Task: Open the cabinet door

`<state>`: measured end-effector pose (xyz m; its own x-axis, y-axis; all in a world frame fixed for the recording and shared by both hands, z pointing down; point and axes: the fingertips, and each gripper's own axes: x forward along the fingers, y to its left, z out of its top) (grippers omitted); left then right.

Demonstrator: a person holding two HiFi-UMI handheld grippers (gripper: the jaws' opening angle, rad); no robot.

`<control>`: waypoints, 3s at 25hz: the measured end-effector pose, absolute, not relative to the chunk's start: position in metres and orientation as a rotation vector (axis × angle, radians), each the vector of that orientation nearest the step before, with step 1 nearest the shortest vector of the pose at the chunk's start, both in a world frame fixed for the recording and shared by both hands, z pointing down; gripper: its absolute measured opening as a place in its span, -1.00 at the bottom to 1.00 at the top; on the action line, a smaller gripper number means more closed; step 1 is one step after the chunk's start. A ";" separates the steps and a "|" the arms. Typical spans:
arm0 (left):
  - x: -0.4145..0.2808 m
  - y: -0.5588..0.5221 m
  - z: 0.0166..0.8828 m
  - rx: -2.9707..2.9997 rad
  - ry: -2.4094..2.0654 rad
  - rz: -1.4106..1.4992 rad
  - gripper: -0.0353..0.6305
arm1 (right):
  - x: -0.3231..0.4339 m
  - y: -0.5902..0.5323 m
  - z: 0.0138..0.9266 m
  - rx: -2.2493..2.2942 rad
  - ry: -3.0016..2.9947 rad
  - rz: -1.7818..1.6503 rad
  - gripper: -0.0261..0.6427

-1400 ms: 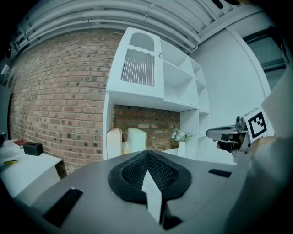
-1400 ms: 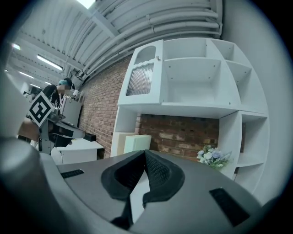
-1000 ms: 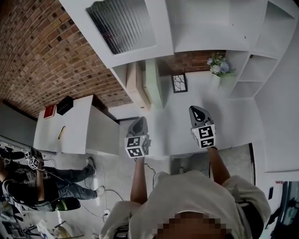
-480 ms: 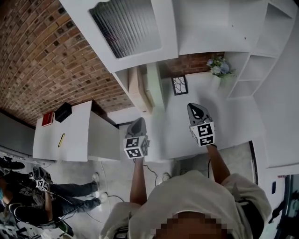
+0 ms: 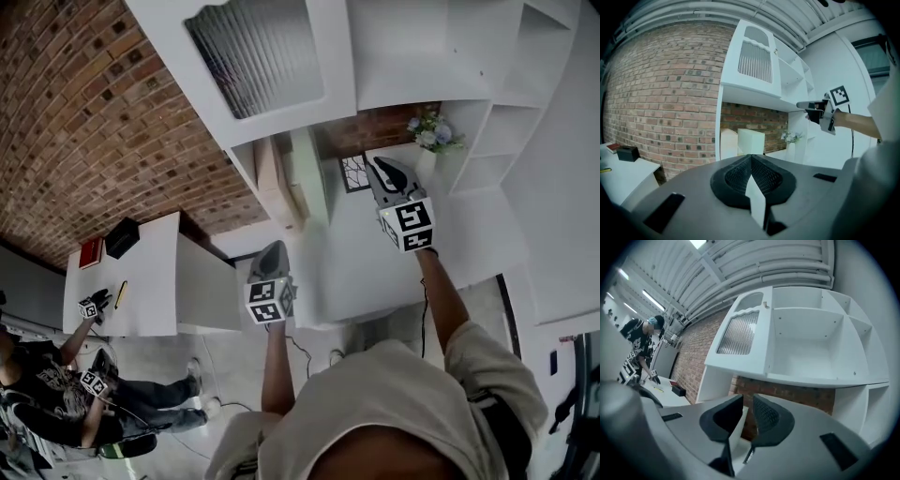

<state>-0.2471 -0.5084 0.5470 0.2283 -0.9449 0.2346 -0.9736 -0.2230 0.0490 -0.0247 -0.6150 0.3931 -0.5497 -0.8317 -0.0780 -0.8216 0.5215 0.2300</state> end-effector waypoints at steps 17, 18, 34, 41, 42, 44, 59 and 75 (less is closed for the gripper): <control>-0.271 -0.491 0.542 2.301 -1.857 0.212 -0.82 | -0.065 -0.695 0.287 1.371 -2.866 -0.290 0.02; -0.272 -0.490 0.542 2.298 -1.860 0.212 -0.82 | -0.067 -0.697 0.286 1.361 -2.870 -0.281 0.06; -0.287 -0.478 0.540 2.279 -1.892 0.215 -0.82 | -0.088 -0.715 0.282 1.292 -2.883 -0.272 0.20; -0.280 -0.473 0.540 2.301 -1.870 0.219 -0.82 | -0.084 -0.708 0.282 1.343 -2.872 -0.242 0.13; -0.280 -0.473 0.540 2.302 -1.870 0.216 -0.82 | -0.084 -0.708 0.282 1.338 -2.879 -0.234 0.11; -0.281 -0.472 0.539 2.303 -1.873 0.211 -0.82 | -0.083 -0.707 0.282 1.333 -2.866 -0.247 0.08; -0.269 -0.465 0.536 2.324 -1.847 0.202 -0.82 | -0.062 -0.669 0.279 1.413 -2.898 -0.248 -0.34; -0.247 -0.427 0.529 2.308 -1.869 0.208 -0.82 | -0.058 -0.598 0.275 1.457 -2.884 -0.259 -0.52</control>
